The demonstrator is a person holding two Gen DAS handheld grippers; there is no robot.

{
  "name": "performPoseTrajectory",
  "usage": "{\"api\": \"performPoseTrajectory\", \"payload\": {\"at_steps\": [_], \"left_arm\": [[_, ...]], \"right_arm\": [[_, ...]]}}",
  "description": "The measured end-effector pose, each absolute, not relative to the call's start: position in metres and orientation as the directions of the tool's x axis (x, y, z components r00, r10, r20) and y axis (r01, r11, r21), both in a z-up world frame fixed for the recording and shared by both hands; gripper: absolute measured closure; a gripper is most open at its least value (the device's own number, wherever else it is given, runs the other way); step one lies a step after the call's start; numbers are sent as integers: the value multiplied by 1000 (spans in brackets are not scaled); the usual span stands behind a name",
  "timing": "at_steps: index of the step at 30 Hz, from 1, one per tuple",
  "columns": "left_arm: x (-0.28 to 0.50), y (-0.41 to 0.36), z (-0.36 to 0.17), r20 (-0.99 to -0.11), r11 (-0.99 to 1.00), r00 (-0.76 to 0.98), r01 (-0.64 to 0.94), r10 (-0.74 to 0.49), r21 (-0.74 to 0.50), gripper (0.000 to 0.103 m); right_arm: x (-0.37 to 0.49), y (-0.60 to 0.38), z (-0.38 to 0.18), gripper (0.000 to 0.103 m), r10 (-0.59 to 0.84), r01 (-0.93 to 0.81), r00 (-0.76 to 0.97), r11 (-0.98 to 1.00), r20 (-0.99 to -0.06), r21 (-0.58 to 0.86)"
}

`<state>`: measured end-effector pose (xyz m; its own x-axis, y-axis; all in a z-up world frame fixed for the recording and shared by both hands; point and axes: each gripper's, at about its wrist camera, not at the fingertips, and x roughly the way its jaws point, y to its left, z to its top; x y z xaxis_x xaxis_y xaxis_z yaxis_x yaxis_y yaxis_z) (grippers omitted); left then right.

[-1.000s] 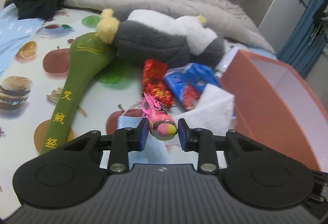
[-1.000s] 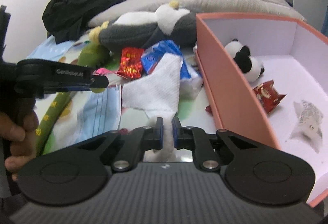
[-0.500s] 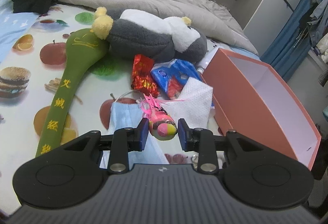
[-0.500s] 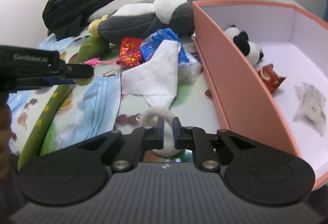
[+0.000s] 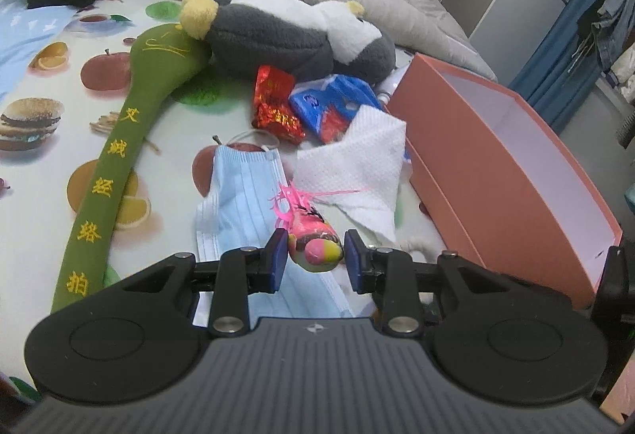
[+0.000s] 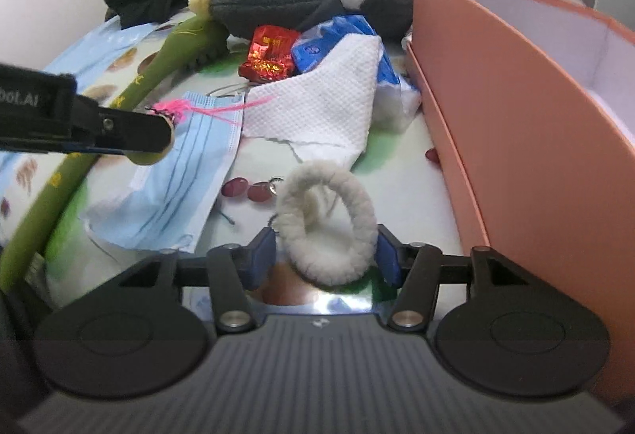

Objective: Organize soft objects
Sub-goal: 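Carry the pink bird keychain and white ring over the pink box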

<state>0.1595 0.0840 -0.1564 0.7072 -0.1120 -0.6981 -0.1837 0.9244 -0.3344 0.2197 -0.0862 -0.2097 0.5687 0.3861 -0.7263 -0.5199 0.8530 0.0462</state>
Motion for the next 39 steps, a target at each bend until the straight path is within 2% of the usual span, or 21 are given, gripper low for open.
{"api": "performPoseTrajectory", "payload": {"at_steps": [1,2,3,10,25,39], "left_arm": [[159,83,-156,-699,926,707,-181,-112,-332,67],[158,82,-156,-699,927,706,-179,-113,-331,67],[158,81,-156,-698,927,707,-178,-112,-330,67],[155,75,-141,-683,931,722,-160,-116,-327,67],[141,37,-83,-620,935,763,-63,-180,-348,67],[178,-46,-64,-586,920,730,152,-352,-362,67]], "right_arm": [[219,-85,-209,66,386,-525,568,850,-727,40],[219,-85,-208,83,388,-524,566,851,-727,46],[220,-86,-207,90,385,-517,564,854,-730,51],[218,-96,-189,91,386,-481,574,873,-722,85],[188,-144,-93,91,400,-399,678,905,-617,149],[177,-227,-74,91,278,-223,754,961,-596,166]]}}
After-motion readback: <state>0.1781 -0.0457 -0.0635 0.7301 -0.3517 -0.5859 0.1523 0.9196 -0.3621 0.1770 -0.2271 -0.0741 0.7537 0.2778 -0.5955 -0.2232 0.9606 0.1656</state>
